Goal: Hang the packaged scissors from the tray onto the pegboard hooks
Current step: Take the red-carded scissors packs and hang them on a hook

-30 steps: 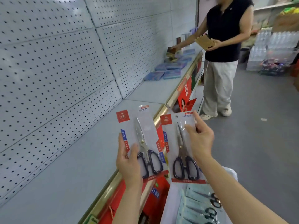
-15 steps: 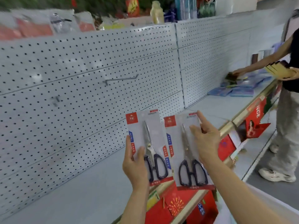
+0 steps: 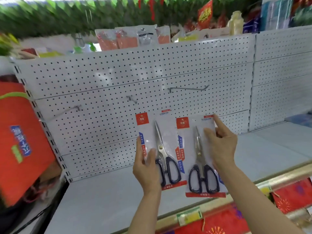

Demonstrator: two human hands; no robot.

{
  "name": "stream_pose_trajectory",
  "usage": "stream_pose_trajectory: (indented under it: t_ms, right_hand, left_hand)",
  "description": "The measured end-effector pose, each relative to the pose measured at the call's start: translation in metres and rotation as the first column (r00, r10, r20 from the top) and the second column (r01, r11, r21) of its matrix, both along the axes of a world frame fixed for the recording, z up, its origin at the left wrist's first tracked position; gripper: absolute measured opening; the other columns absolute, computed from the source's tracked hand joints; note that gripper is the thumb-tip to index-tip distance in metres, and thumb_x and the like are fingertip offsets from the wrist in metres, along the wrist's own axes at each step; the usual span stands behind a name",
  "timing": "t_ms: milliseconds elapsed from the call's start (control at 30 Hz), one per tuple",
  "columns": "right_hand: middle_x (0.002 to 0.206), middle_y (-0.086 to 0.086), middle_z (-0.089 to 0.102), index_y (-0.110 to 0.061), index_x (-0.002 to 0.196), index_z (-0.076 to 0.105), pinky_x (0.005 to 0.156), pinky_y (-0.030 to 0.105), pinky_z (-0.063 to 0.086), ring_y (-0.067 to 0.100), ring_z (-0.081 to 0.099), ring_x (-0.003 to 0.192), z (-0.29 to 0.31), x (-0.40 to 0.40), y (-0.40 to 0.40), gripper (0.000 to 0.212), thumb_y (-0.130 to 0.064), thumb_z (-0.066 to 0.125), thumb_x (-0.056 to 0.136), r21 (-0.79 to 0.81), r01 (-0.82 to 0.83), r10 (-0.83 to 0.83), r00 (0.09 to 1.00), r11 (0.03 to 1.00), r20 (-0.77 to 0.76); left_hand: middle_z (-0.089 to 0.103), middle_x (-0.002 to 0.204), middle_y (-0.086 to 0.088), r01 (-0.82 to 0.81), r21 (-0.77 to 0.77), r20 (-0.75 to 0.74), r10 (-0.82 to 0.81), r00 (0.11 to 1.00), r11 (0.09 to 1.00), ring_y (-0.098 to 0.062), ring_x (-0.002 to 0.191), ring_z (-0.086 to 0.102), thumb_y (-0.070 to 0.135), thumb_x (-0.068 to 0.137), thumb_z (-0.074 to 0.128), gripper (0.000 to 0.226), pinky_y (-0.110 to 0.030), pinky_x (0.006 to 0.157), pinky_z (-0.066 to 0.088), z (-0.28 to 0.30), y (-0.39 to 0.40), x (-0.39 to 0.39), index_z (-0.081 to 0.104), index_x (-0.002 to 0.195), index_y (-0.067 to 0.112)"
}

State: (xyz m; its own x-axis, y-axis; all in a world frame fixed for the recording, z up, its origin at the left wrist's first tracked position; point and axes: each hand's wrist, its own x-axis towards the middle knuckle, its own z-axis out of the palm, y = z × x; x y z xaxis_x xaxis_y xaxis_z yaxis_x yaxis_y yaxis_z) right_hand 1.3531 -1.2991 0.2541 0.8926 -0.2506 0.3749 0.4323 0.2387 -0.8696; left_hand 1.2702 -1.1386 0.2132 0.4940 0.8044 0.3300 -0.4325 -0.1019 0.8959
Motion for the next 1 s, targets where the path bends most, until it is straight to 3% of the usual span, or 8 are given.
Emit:
stream_pose_trajectory:
  t_ms: [67,133,267,400,567,733,867,1000]
  right_hand:
    - [0.070,0.004,0.031,-0.036,0.130,0.059,0.052,0.010,0.033,0.018,0.028,0.065,0.010,0.000,0.003,0.055,-0.003,0.062,0.086,-0.015,-0.032,0.032,0.999,0.999,0.007]
    - [0.063,-0.003,0.032,-0.035,0.130,0.059,0.051,0.008,0.032,0.012,0.028,0.059,0.017,0.001,0.003,0.055,-0.003,0.062,0.086,-0.022,-0.064,0.064,0.998,0.998,0.015]
    - [0.058,-0.011,0.027,-0.034,0.130,0.060,0.052,0.006,0.029,0.008,0.024,0.054,0.024,0.002,0.001,0.054,-0.003,0.062,0.086,-0.033,-0.113,0.113,0.993,0.993,0.020]
    - [0.046,-0.019,0.034,-0.034,0.129,0.059,0.055,0.004,0.034,0.002,0.028,0.049,0.026,-0.001,0.005,0.055,0.000,0.063,0.086,-0.012,-0.178,0.178,0.984,0.984,0.018]
    - [0.045,-0.018,0.028,-0.028,0.131,0.059,0.050,0.006,0.033,0.003,0.026,0.046,0.033,-0.002,0.014,0.055,0.003,0.063,0.086,-0.020,-0.205,0.206,0.977,0.978,0.047]
    - [0.059,-0.011,0.023,-0.032,0.129,0.061,0.054,0.005,0.030,0.005,0.022,0.051,0.041,0.006,0.019,0.054,0.002,0.063,0.086,-0.018,-0.195,0.196,0.978,0.981,0.068]
    - [0.054,-0.014,0.024,-0.030,0.130,0.061,0.055,0.003,0.032,0.005,0.024,0.051,0.041,0.009,0.020,0.053,0.001,0.063,0.087,-0.029,-0.180,0.182,0.980,0.983,0.079]
    - [0.064,-0.006,0.023,-0.033,0.127,0.062,0.059,0.001,0.033,0.011,0.023,0.058,0.041,0.010,0.021,0.054,0.001,0.064,0.085,-0.029,-0.177,0.179,0.980,0.984,0.082]
  left_hand:
    - [0.072,0.108,0.016,-0.028,-0.011,0.050,0.028,0.998,1.000,0.007,0.089,0.068,0.013,0.091,0.068,0.054,-0.008,0.072,0.052,0.009,0.000,-0.006,0.054,0.131,0.046]
    - [0.074,0.097,0.022,-0.050,-0.015,0.088,0.051,0.995,0.999,0.007,0.085,0.068,0.012,0.091,0.067,0.052,-0.008,0.068,0.053,0.017,-0.002,-0.010,0.055,0.132,0.041]
    - [0.073,0.102,0.021,-0.112,-0.022,0.126,0.114,0.986,0.993,0.002,0.093,0.069,0.011,0.090,0.068,0.053,-0.013,0.074,0.056,0.025,-0.005,-0.020,0.055,0.128,0.045]
    - [0.073,0.098,0.027,-0.165,0.009,0.151,0.161,0.975,0.986,0.006,0.090,0.068,0.009,0.091,0.067,0.054,-0.010,0.075,0.053,0.034,-0.005,-0.022,0.053,0.134,0.038]
    - [0.067,0.096,0.039,-0.190,0.017,0.136,0.186,0.973,0.982,0.013,0.095,0.065,0.005,0.090,0.066,0.056,-0.007,0.080,0.050,0.047,0.006,-0.014,0.055,0.135,0.037]
    - [0.066,0.107,0.035,-0.190,0.033,0.130,0.184,0.974,0.981,0.013,0.101,0.063,0.007,0.090,0.067,0.057,-0.007,0.082,0.049,0.052,0.017,-0.008,0.053,0.129,0.046]
    - [0.062,0.105,0.044,-0.187,0.039,0.133,0.180,0.975,0.982,0.013,0.106,0.060,0.009,0.091,0.067,0.053,-0.012,0.092,0.049,0.050,0.019,-0.003,0.055,0.137,0.032]
    - [0.064,0.100,0.043,-0.170,0.010,0.141,0.167,0.976,0.985,0.013,0.102,0.063,0.006,0.090,0.067,0.055,-0.014,0.088,0.051,0.043,0.018,-0.002,0.055,0.136,0.032]
